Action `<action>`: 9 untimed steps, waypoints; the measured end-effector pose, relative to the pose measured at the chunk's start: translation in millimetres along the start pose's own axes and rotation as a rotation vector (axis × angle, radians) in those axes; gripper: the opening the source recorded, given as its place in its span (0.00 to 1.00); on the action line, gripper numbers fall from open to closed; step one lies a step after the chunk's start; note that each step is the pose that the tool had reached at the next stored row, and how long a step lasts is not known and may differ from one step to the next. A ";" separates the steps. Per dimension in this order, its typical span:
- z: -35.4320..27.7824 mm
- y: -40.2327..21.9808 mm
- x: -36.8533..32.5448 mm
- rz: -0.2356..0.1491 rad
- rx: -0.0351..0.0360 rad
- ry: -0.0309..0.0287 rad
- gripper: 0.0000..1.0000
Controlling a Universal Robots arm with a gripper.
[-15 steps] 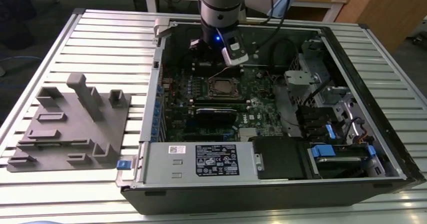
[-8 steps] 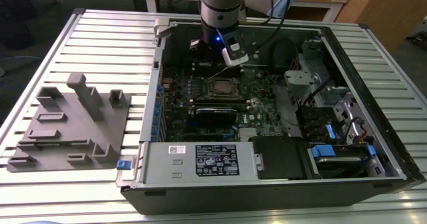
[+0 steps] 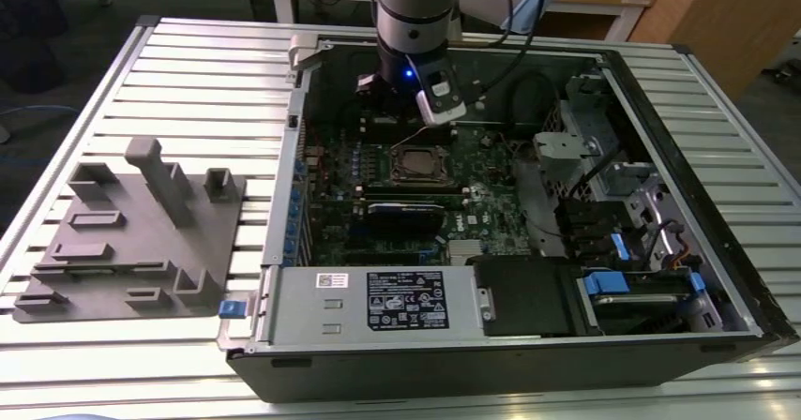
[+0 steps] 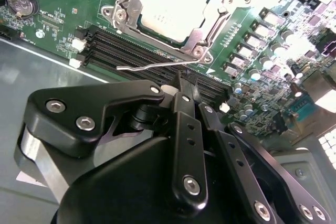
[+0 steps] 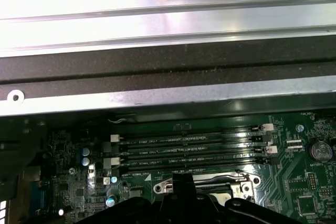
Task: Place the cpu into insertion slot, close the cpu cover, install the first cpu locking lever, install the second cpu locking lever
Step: 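Install the first cpu locking lever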
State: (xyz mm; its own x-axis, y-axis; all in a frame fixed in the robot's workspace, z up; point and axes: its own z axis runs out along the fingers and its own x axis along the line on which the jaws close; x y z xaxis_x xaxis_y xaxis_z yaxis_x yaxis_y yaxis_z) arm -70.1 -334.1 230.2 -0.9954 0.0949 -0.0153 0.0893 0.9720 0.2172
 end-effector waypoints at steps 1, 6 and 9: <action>0.1 0.0 0.0 0.000 -0.0020 -0.0002 0.11; 0.6 0.1 -2.5 0.000 -0.0023 -0.0002 0.11; 1.1 0.4 -6.0 0.000 -0.0021 -0.0001 0.11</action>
State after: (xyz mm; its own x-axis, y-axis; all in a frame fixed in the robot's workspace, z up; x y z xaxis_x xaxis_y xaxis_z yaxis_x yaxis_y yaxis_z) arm -64.1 -334.1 229.3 -0.9954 0.0950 -0.0154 0.0894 0.9716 0.2193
